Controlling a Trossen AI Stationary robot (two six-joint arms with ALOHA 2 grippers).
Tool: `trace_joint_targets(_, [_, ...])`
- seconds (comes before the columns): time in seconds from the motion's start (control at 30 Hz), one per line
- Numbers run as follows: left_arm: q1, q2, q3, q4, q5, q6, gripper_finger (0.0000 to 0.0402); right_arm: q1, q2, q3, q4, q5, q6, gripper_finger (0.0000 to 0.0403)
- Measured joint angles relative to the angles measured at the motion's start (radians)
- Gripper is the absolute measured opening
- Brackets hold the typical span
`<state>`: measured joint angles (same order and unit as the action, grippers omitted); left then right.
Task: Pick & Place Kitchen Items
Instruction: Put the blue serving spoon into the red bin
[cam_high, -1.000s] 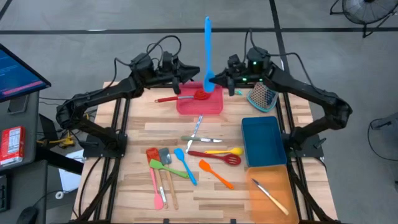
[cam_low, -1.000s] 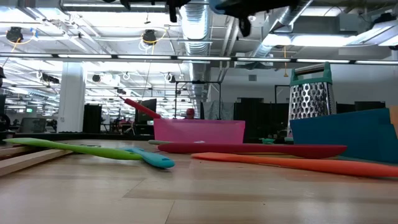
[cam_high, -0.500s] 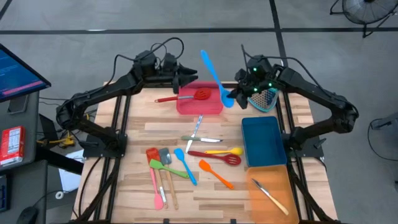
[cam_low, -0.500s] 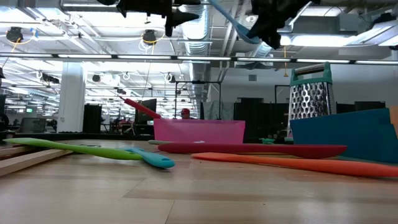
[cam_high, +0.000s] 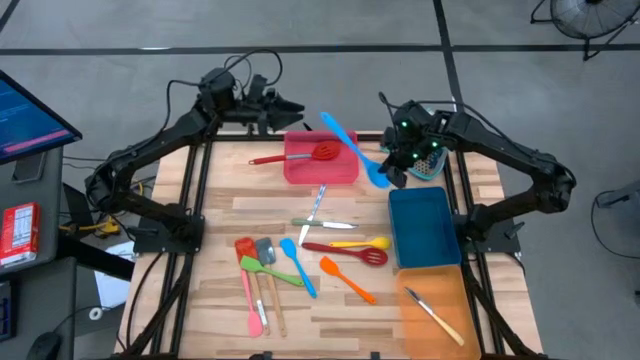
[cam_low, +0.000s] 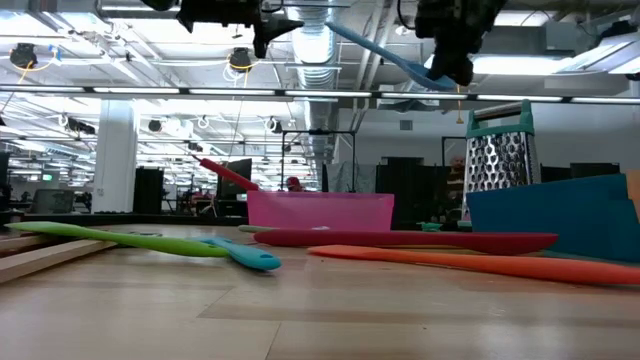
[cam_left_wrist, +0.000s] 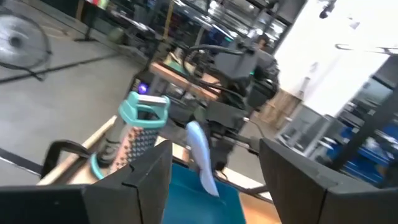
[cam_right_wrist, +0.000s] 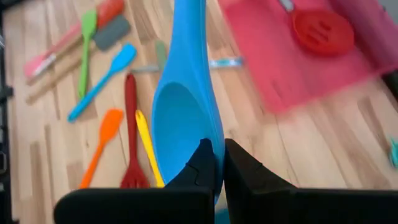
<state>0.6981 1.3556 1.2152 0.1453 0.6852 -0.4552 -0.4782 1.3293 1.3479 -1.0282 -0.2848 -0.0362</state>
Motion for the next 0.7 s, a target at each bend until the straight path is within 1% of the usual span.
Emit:
trace_joint_targets(0.07, [0.008,-0.002,0.000,-0.023,0.029,0.001,0.0224,0.003,0.000,0.000,-0.024,0.000,-0.001,0.0000])
trace_joint_targets(0.17, [0.009,0.000,0.000,-0.079,0.033,0.029,0.0224,0.016,0.000,0.000,-0.039,-0.001,-0.001,0.0000])
trace_joint_targets(0.27, [0.009,0.002,0.000,-0.104,0.075,0.064,0.0224,0.037,0.000,0.000,-0.072,-0.002,-0.002,0.0000])
trace_joint_targets(0.33, [0.009,0.002,0.000,-0.112,0.086,0.078,0.0224,0.055,0.013,0.000,-0.116,-0.006,-0.019,0.0000])
trace_joint_targets(0.43, [0.005,0.003,0.000,-0.113,0.111,0.080,0.0226,0.078,0.044,-0.001,-0.160,-0.027,-0.036,0.0000])
trace_joint_targets(0.6, [-0.025,0.003,0.000,-0.128,0.145,0.081,0.0226,0.140,0.119,-0.001,-0.135,-0.033,-0.044,0.0000])
trace_joint_targets(0.7, [-0.039,0.003,0.000,-0.174,0.152,0.087,0.0226,0.173,0.163,0.000,-0.134,-0.037,-0.053,0.0000])
